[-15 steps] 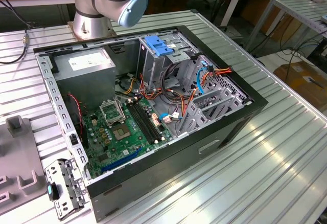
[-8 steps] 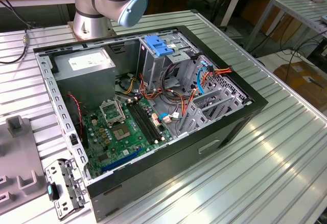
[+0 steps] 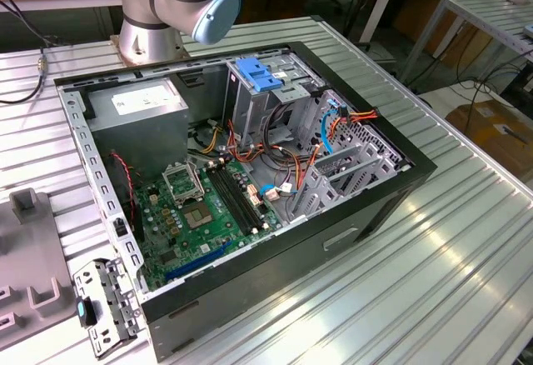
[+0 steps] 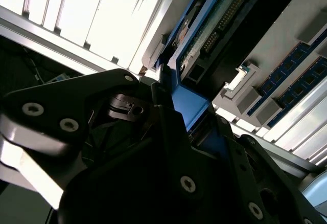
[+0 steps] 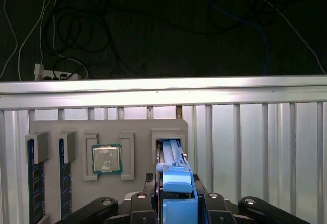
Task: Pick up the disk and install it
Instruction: 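Pick up the disk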
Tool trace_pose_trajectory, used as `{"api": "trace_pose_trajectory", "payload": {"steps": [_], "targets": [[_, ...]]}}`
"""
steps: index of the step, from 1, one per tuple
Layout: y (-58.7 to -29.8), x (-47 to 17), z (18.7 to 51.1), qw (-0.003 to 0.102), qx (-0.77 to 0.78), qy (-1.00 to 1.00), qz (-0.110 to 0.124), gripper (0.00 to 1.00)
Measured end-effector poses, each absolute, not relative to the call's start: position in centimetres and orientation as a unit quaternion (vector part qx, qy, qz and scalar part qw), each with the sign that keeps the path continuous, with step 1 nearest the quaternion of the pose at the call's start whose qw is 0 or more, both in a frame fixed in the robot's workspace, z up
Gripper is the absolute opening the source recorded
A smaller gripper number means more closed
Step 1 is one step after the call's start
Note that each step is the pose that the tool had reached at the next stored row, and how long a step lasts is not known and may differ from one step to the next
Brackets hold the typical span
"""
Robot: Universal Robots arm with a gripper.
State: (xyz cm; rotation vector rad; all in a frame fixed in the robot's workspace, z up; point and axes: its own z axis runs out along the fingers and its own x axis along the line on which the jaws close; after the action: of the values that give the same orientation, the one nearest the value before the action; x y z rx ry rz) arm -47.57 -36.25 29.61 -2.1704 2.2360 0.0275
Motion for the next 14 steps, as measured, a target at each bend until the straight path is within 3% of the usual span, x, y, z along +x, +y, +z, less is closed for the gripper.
{"api": "trace_pose_trajectory", "payload": {"steps": [14], "targets": [[-36.25,-47.56,30.29,0.013,-0.696,0.717,0.009,0.37]]}}
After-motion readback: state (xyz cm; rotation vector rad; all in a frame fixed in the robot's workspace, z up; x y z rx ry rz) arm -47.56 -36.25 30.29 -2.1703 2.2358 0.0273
